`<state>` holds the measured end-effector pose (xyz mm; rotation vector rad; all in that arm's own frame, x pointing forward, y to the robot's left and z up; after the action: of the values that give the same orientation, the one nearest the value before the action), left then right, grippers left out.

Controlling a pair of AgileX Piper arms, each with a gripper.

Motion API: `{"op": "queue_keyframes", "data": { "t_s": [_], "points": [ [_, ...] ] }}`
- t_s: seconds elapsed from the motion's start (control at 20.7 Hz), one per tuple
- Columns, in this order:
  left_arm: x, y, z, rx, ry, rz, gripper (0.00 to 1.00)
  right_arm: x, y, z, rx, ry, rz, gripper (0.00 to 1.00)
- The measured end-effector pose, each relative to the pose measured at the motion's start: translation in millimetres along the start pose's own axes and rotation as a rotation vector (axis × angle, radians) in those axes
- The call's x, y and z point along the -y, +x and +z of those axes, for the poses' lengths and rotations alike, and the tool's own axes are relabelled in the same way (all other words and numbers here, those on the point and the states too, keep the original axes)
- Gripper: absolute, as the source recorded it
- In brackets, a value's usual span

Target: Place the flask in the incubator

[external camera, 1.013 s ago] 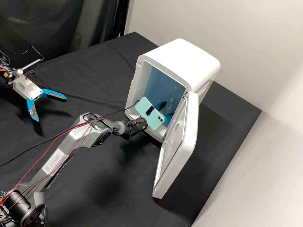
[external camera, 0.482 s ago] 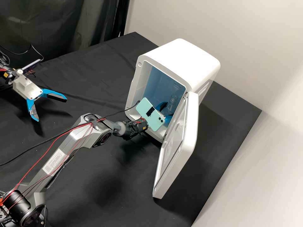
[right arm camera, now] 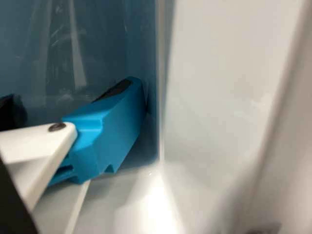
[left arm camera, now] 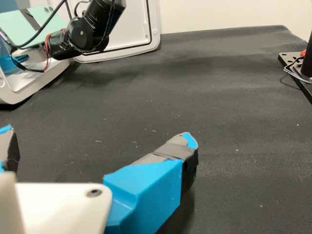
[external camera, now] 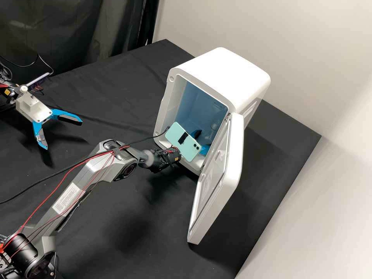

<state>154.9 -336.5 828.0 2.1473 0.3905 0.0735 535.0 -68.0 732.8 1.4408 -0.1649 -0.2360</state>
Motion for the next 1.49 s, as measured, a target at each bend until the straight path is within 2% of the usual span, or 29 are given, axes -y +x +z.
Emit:
{"op": "queue_keyframes", "data": {
  "t_s": [0.29, 0.43, 0.48, 0.53, 0.58, 0.63, 0.77, 0.82, 0.87, 0.96, 1.16, 1.49],
  "points": [
    [0.0, 0.0, 0.0, 0.000, 0.000, 0.000, 1.00, 2.1, 0.3, 1.8, 0.004, 0.001, -0.003, 1.00],
    [0.0, 0.0, 0.0, 0.000, 0.000, 0.000, 1.00, 2.7, 0.4, 2.1, 0.006, 0.034, -0.006, 1.00],
    [0.0, 0.0, 0.0, 0.000, 0.000, 0.000, 1.00, 4.2, -0.3, 2.4, 0.001, 0.059, -0.015, 1.00],
    [0.0, 0.0, 0.0, 0.000, 0.000, 0.000, 1.00, 6.6, -1.3, 2.2, -0.015, 0.085, -0.027, 1.00],
    [0.0, 0.0, 0.0, 0.000, 0.000, 0.000, 1.00, 6.3, -2.7, 4.6, -0.035, 0.098, -0.043, 1.00],
    [0.0, 0.0, 0.0, 0.000, 0.000, 0.000, 1.00, 4.8, -3.6, 5.1, -0.052, 0.095, -0.056, 1.00],
    [0.0, 0.0, 0.0, 0.000, 0.000, 0.000, 1.00, -0.2, -7.4, 5.3, -0.081, 0.118, -0.094, 1.00],
    [0.0, 0.0, 0.0, 0.000, 0.000, 0.000, 1.00, -1.8, -8.8, 5.3, -0.087, 0.132, -0.107, 1.00],
    [0.0, 0.0, 0.0, 0.000, 0.000, 0.000, 1.00, -3.7, -10.0, 4.3, -0.092, 0.157, -0.112, 1.00],
    [0.0, 0.0, 0.0, 0.000, 0.000, 0.000, 1.00, -6.8, -12.2, 3.3, -0.096, 0.180, -0.124, 1.00],
    [0.0, 0.0, 0.0, 0.000, 0.000, 0.000, 1.00, -11.6, -16.0, 2.7, -0.094, 0.202, -0.138, 1.00],
    [0.0, 0.0, 0.0, 0.000, 0.000, 0.000, 1.00, -23.3, -21.4, 6.2, -0.077, 0.200, -0.139, 1.00]
  ]
}}
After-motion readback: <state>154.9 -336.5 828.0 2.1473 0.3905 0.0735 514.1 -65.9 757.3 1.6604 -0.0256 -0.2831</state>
